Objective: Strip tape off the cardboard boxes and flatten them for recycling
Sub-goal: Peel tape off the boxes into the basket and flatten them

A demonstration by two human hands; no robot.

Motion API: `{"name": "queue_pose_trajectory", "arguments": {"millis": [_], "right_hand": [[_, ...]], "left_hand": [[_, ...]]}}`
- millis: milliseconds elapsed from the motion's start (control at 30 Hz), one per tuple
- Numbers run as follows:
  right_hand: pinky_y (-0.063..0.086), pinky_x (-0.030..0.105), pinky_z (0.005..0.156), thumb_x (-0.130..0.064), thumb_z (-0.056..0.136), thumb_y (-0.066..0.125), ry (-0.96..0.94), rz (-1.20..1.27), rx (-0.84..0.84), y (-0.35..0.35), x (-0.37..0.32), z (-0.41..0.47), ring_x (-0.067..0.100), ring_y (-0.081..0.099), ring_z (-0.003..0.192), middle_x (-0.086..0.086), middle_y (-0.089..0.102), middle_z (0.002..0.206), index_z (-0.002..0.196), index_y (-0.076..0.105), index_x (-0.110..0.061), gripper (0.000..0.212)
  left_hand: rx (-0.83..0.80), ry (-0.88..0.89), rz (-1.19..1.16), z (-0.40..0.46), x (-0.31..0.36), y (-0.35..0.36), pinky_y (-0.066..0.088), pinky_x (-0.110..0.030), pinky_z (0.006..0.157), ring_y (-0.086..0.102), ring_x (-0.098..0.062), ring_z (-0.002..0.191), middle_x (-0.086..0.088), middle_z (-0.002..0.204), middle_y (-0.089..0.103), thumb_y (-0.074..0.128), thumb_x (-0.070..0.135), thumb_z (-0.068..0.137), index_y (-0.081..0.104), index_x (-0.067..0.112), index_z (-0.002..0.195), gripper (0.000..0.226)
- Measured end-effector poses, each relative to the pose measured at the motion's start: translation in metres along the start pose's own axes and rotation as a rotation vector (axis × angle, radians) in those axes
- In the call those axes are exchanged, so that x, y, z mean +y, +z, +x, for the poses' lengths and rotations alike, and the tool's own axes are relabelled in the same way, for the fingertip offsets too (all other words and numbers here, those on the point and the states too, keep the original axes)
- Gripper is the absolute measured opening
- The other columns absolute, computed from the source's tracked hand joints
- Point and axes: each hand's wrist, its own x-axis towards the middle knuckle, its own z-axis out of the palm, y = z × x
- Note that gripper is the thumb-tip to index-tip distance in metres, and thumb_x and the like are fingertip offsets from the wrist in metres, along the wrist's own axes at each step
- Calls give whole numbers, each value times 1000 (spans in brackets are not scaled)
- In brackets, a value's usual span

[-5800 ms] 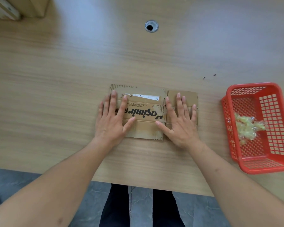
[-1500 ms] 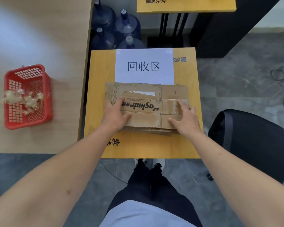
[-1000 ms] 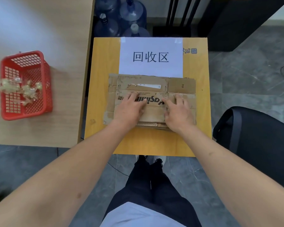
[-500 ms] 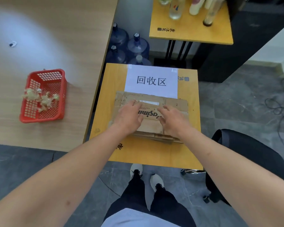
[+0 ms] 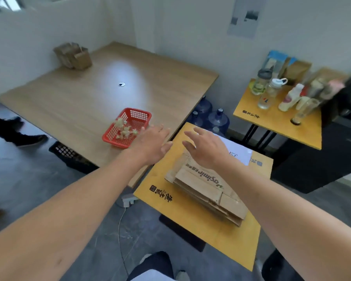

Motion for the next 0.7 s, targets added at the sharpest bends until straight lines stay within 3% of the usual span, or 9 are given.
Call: {"name": "queue_pose_trajectory", "arguments": {"millis": [233,400,700], "right_hand": [[40,45,108,-52,108,35,-188,-32,37,-27,-112,49,32,45,138,8,47,151,151,44,-29,50],[29,45,117,-51,107,38,-247,10,28,-18,-213,104,33,36,146,10,39,159,153,44,-30,50],[26,46,120,-52,108,35,-294,43,-3,9,-414,208,29,26,152,6,26,167,158,36,-32,54]], "left_hand": [[156,-126,-12,-44,-97,-64,37,-50,112,47,-31,135,-9,149,49,46,42,102,50,15,144,51],[190,-243,-23,-75,-198,-91,23,-45,123,26,-27,151,-7,165,29,40,46,106,34,22,157,57],[181,-296,-24,-107,-414,-140,25,-42,123,22,-26,153,-7,166,25,40,47,106,30,23,159,59]]}}
